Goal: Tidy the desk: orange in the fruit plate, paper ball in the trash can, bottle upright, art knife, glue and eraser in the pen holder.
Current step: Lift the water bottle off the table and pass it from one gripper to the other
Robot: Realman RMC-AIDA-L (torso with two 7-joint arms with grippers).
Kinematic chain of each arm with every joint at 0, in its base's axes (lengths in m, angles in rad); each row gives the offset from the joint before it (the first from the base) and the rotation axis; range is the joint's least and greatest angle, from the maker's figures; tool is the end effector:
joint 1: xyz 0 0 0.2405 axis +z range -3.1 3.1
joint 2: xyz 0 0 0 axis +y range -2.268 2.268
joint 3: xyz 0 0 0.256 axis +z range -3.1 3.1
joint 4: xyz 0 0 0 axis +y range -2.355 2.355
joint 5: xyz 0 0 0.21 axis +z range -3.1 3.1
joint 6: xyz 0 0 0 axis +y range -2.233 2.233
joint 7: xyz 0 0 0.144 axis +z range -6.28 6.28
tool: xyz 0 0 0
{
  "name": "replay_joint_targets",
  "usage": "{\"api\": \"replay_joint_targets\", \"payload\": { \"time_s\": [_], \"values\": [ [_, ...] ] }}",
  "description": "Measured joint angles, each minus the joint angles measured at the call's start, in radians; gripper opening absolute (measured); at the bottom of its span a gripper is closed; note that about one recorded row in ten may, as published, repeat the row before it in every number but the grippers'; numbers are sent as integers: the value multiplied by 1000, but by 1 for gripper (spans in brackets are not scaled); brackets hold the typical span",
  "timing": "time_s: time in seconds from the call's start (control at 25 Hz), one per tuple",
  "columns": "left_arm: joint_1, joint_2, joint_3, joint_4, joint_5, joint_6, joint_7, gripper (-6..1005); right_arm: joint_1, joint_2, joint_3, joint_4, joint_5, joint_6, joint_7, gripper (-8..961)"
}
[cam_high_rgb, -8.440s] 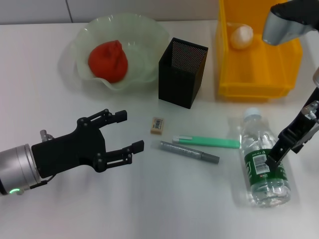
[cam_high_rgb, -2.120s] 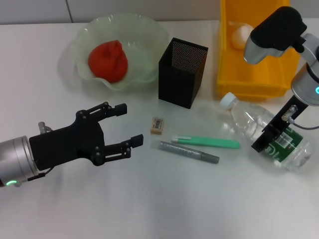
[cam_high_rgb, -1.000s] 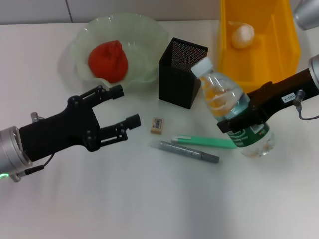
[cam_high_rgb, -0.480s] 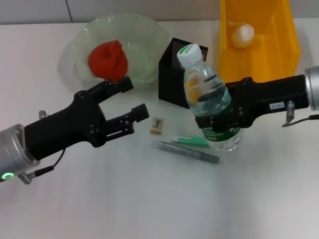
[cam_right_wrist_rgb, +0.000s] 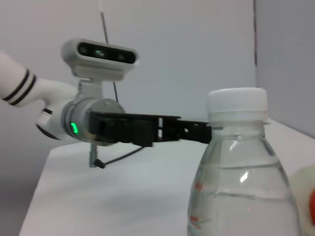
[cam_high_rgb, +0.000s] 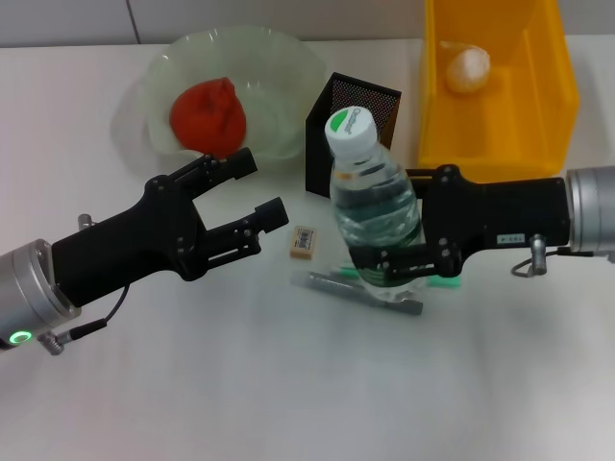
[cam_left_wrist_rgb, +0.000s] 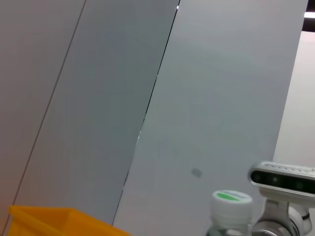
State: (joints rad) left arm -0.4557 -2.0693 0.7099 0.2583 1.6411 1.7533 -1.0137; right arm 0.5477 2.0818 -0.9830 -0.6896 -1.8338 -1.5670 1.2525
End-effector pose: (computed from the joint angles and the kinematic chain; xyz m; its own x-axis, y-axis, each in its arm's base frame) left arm -0.2589 0.2733 -0.0241 0.5194 0.2175 0.8264 0.4429 -0.8955 -0.0428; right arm 0.2197 0.3267 -0.0259 0.8745 -0.1231 -0.4691 -0.1833 -0.9794 -0.0848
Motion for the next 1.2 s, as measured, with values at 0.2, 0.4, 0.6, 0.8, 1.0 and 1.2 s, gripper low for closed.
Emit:
{"api": "replay_joint_targets", "payload": {
  "time_s": [0.2, 0.4, 0.6, 0.8, 1.0, 1.2],
  "values": [
    [1, 0, -1, -1, 0, -11, 5, 830, 25, 3, -2, 89, 36, 15, -98, 761],
    [-3, -2, 3, -7, 0, -10, 12, 830, 51, 3, -8, 145, 39, 25, -125, 761],
    [-7, -4, 6, -10, 0, -4, 13, 830, 76, 4, -18, 202, 40, 47, -155, 762],
    [-22, -5, 6, -24, 3, -3, 18, 830, 102, 5, -19, 260, 41, 58, -186, 762],
    [-35, -5, 8, -36, 8, -3, 27, 829, 121, 7, -17, 301, 43, 62, -212, 762],
    [-44, -5, 14, -43, 8, -3, 28, 829, 133, 9, -18, 327, 61, 63, -227, 762]
  ]
}}
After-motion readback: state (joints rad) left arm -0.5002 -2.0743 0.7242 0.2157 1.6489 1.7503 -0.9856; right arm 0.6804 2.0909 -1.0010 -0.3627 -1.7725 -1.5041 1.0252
